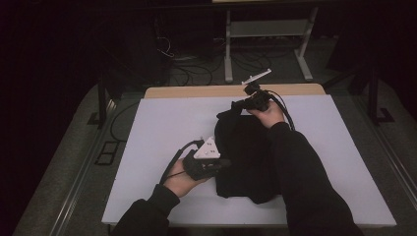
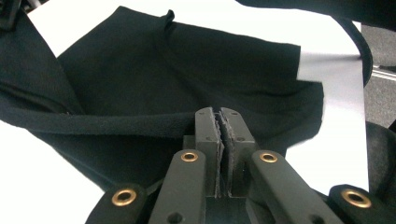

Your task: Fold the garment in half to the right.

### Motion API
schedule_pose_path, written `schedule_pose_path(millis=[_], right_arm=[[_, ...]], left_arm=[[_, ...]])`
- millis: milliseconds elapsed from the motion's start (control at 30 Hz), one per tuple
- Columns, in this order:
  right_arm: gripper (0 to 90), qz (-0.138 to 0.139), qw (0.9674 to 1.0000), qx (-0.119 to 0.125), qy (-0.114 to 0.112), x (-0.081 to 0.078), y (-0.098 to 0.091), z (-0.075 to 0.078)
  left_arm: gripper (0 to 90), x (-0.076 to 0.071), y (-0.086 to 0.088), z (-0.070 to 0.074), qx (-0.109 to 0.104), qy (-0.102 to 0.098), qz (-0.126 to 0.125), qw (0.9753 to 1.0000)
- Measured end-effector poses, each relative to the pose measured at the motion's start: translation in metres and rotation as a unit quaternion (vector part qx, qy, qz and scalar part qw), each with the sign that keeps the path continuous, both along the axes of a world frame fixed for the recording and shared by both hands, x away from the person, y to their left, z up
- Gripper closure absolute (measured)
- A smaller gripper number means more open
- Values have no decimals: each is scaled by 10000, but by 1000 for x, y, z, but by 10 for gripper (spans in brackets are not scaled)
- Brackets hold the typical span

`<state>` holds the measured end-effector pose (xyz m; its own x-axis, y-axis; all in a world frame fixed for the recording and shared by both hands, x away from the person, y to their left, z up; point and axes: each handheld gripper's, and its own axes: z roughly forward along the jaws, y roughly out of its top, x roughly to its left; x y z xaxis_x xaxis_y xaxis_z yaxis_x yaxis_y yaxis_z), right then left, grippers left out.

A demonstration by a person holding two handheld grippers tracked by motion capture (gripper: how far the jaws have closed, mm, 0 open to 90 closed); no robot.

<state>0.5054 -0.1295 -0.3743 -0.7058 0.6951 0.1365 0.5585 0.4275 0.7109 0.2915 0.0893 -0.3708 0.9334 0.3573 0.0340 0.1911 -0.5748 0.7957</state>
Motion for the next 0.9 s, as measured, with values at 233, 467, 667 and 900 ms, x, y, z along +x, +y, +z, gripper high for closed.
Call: schedule_pose_path(millis=[233,467,667,900], right_arm=[[854,-95,9999,82,-27,-6,-19,-2],[854,-255,9996,155,-6,-9,-40,-6],[854,-344,9993,172,-34,-10,-54,-8],[854,-420,9989,185,-70,-13,-66,-12]], left_arm=[[858,2,-18,4,69,-73,-154,9998],[858,5,-38,3,92,-55,-297,9995],[858,5,-51,3,116,-52,-392,9991],[857,9,-64,3,99,-38,-456,9989]])
